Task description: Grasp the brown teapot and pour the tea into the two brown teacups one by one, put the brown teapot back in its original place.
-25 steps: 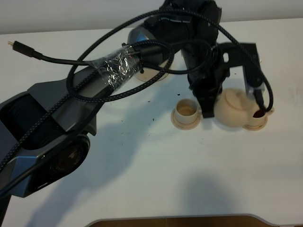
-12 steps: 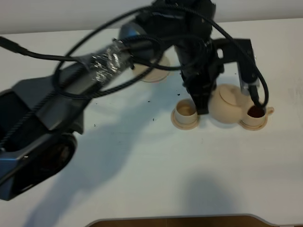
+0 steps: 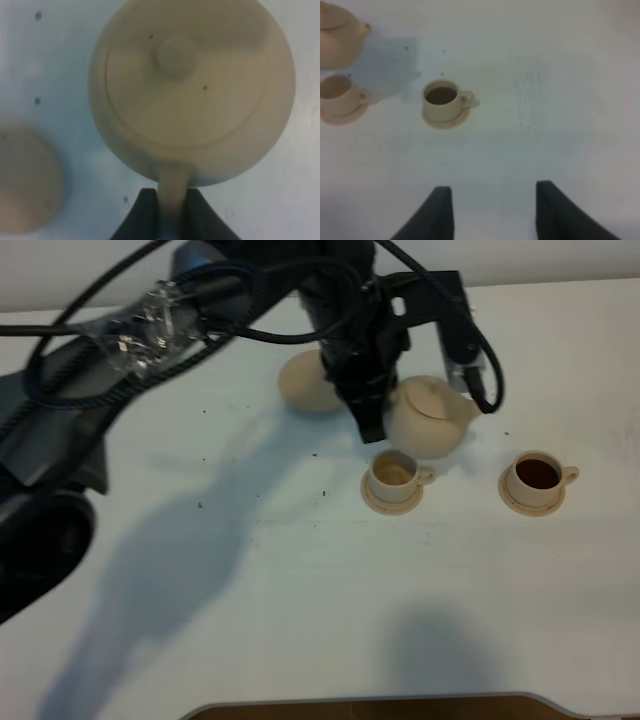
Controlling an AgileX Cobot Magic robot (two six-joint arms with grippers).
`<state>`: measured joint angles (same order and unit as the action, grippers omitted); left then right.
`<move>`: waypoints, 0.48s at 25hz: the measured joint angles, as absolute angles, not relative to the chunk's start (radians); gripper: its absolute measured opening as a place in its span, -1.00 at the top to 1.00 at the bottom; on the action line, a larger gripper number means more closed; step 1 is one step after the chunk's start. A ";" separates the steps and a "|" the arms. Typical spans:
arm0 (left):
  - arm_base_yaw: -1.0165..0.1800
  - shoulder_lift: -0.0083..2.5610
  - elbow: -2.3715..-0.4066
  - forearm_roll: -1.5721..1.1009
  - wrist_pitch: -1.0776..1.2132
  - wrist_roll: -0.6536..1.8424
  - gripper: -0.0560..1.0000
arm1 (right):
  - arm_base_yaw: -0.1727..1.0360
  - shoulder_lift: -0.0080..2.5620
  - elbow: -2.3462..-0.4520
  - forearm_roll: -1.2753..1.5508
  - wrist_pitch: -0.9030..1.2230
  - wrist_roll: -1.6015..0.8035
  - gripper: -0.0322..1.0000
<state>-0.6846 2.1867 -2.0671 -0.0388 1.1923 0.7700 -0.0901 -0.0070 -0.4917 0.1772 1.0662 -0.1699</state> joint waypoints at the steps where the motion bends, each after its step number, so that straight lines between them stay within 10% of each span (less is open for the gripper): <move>1: -0.677 2.171 -2.045 -0.038 1.192 0.770 0.70 | -0.090 -0.007 -0.492 0.177 1.066 -0.170 0.16; 12: -0.550 1.964 -1.615 -0.074 0.936 0.822 0.70 | -0.090 -0.007 -0.492 0.177 1.066 -0.170 0.16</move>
<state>-0.5505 1.9643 -1.6151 -0.0744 0.9364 0.8222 -0.0901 -0.0070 -0.4917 0.1772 1.0662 -0.1699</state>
